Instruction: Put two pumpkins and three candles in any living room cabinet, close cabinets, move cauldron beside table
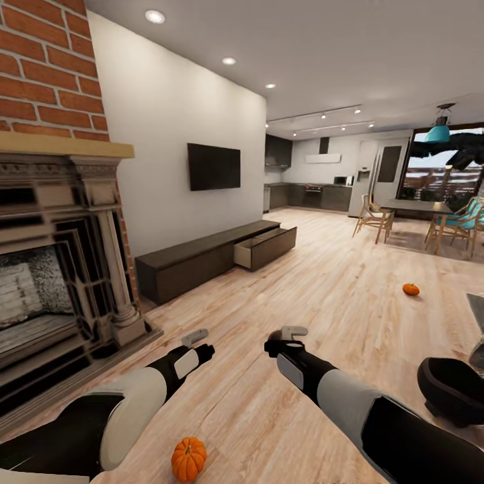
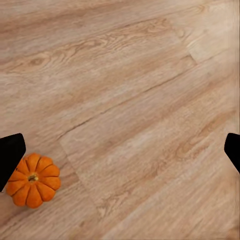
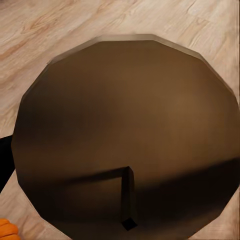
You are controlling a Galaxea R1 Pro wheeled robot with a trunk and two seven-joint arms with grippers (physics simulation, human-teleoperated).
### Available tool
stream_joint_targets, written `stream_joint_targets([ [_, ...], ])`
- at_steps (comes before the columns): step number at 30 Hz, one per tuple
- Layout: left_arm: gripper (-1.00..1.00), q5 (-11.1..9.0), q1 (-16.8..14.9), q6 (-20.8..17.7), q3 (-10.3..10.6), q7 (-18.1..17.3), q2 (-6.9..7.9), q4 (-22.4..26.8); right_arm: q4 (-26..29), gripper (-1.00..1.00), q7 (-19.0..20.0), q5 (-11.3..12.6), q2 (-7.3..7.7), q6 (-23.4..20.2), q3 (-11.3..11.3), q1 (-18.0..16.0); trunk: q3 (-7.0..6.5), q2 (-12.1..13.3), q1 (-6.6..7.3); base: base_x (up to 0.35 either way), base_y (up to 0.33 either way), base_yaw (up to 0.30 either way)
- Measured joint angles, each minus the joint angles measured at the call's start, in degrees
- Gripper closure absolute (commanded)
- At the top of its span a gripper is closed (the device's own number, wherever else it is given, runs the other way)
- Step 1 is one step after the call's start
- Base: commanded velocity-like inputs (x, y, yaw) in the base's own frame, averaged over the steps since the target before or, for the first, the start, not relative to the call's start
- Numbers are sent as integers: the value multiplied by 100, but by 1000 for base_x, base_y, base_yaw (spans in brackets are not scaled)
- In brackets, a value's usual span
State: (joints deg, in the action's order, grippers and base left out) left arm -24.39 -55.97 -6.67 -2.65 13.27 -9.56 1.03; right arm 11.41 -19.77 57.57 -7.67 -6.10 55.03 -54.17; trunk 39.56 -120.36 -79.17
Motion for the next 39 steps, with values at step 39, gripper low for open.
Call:
stream_joint_targets([
  [39,-100,0,63,17,0,2,7,0,0,100,0,22,1,0,-13,1,-220,0,3,62,38,-242],
])
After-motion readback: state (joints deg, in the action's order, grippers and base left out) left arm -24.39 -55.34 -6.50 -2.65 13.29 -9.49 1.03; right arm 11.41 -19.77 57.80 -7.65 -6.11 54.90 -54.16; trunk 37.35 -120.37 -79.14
